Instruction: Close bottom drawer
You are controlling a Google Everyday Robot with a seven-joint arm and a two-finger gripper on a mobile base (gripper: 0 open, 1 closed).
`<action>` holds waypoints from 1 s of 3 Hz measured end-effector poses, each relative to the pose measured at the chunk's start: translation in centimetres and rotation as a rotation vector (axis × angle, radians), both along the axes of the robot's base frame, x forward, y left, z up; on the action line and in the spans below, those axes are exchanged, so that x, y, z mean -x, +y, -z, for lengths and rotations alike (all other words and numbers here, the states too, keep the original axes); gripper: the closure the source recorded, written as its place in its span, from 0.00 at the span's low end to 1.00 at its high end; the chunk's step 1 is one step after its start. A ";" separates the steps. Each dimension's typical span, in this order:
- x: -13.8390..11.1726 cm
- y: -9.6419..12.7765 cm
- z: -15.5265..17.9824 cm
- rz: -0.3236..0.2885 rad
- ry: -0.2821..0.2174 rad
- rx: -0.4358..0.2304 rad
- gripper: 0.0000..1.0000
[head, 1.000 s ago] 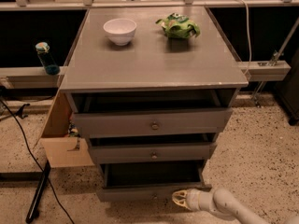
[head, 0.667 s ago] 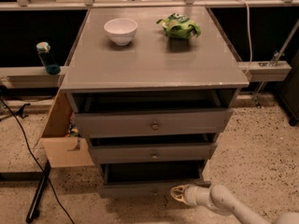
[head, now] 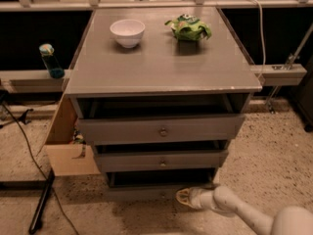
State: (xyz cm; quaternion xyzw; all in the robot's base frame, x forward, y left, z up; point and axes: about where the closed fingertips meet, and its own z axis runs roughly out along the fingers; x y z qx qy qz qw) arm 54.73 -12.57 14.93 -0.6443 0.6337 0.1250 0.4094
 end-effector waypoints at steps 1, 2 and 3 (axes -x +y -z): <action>0.0 0.0 0.0 0.000 0.000 0.000 1.00; -1.9 0.6 0.5 0.007 0.001 0.077 1.00; -4.3 1.9 1.3 0.036 -0.010 0.141 1.00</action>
Offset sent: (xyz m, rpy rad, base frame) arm 0.1005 0.0222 -0.0173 -0.4202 0.0021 -0.0434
